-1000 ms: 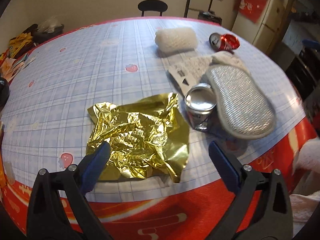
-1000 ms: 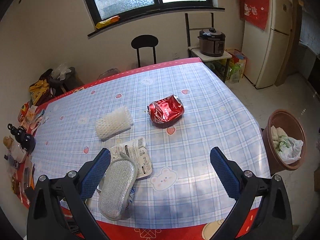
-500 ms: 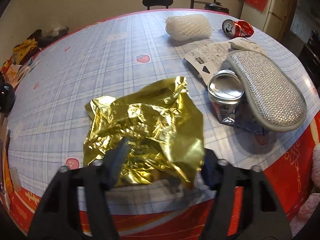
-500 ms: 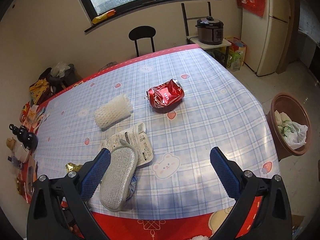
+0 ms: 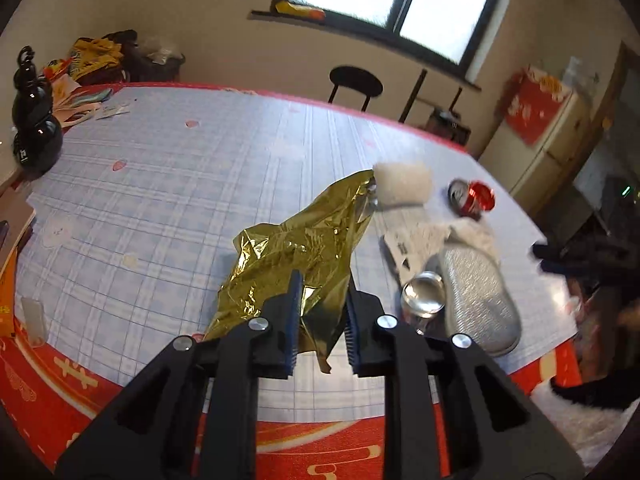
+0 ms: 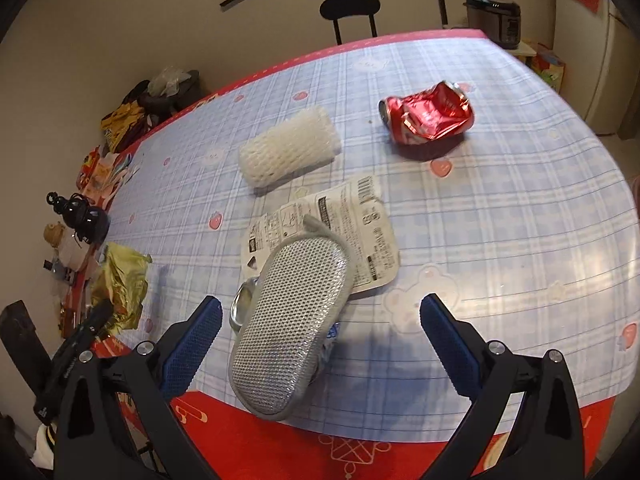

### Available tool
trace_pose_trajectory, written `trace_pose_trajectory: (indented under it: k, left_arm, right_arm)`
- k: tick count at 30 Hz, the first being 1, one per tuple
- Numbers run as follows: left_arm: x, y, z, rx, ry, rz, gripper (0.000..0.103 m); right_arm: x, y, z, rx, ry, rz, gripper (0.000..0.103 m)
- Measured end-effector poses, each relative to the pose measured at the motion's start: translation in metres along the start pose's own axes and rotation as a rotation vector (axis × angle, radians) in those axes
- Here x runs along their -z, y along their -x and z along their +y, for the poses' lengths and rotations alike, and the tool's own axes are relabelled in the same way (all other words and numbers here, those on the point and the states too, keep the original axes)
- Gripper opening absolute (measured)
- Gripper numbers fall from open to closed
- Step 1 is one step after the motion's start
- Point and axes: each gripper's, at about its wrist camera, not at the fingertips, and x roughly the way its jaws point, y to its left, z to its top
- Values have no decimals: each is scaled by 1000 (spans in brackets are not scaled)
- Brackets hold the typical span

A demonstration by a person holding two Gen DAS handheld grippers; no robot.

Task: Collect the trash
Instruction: 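Grasp the silver mesh pad with right tool while left tool holds gold foil, then carry the silver mesh pad with the right tool into the bin and release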

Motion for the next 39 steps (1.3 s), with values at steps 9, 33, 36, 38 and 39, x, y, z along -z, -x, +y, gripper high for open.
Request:
trace_pose_trajectory:
  k: [9, 33, 36, 38, 39]
  left_arm:
    - [0, 26, 0, 44, 22, -33, 22]
    - [-18, 13, -28, 104, 0, -30, 22]
    - [-24, 16, -32, 112, -4, -44, 22]
    - [-30, 18, -37, 119, -5, -58, 22]
    - [-33, 19, -40, 124, -5, -67, 22]
  right_arm:
    - [9, -56, -1, -89, -90, 117, 75]
    - [-11, 24, -1, -214, -32, -94, 19]
    - [-18, 45, -6, -197, -20, -152, 19]
    - [-23, 63, -10, -169, -10, -192, 19]
    - [-25, 72, -13, -161, -4, -212, 19]
